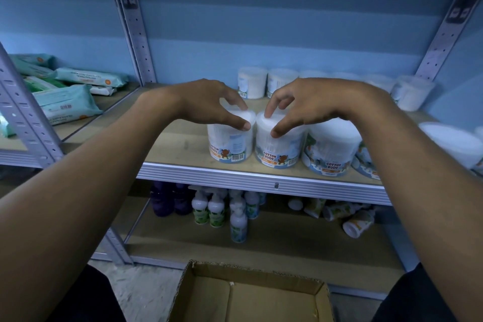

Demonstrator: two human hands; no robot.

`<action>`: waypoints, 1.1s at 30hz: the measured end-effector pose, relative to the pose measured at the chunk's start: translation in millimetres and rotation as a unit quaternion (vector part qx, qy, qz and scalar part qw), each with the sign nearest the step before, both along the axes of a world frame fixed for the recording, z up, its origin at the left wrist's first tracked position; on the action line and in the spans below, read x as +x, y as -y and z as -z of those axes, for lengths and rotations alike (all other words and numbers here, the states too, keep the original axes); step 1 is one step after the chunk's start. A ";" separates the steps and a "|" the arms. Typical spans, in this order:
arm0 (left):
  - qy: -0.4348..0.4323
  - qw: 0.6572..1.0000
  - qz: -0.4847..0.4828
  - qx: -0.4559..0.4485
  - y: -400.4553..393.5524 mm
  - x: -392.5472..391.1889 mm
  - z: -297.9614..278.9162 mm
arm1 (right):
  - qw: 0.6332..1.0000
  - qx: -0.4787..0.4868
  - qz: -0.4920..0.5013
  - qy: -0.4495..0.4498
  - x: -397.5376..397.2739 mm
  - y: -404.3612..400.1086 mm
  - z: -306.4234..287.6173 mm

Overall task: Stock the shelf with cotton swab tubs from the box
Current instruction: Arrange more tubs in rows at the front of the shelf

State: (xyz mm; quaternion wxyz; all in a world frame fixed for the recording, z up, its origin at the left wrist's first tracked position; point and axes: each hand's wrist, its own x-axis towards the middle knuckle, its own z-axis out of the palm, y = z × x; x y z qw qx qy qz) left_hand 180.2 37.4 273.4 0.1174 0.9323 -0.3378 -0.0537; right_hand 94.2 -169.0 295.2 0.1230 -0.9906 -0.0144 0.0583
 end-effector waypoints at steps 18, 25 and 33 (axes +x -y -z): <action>-0.024 1.000 -0.005 -0.005 1.3 -4.4 -0.9 | 1.000 -0.008 -0.005 0.009 -4.9 -0.7 -1.9; -0.002 0.999 -0.031 0.007 4.4 -1.9 0.5 | 1.000 0.015 -0.006 -0.008 -4.3 0.7 -0.9; -0.010 0.999 -0.035 0.015 6.8 -2.6 -1.2 | 1.000 0.000 -0.004 0.003 -4.1 -0.5 2.7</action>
